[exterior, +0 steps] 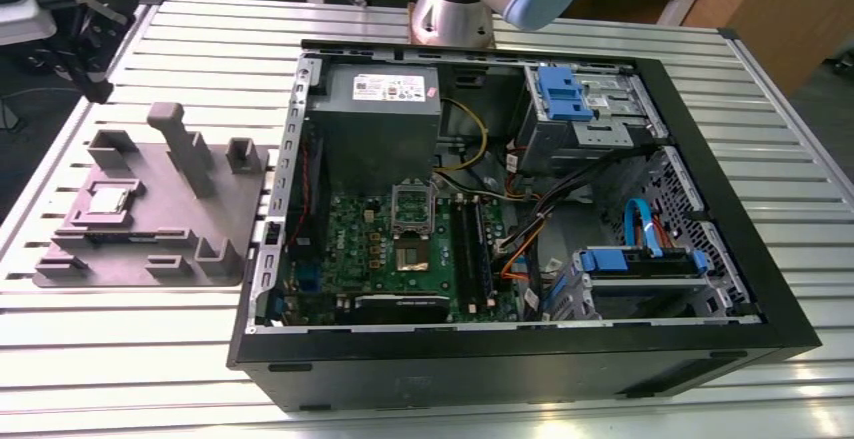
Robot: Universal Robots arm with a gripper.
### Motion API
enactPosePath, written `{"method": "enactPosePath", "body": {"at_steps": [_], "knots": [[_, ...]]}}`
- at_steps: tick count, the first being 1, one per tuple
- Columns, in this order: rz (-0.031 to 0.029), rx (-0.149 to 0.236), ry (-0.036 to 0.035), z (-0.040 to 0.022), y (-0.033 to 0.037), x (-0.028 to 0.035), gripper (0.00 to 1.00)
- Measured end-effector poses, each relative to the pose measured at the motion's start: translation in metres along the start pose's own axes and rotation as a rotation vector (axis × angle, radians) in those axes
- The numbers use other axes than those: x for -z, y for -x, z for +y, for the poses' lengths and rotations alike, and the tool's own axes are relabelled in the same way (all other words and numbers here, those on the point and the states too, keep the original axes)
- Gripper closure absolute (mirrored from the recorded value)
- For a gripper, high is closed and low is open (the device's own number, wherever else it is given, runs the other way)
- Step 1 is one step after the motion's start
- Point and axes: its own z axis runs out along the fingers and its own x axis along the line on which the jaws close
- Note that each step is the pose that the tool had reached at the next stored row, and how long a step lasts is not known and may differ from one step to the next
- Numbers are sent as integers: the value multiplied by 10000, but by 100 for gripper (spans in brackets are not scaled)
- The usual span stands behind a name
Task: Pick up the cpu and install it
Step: 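Reach for the cpu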
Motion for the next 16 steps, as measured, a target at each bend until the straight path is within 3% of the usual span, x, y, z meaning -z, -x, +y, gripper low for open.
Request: {"method": "enactPosePath", "body": {"at_steps": [16], "knots": [[0, 0, 0, -22, -285, -10, 90]]}}
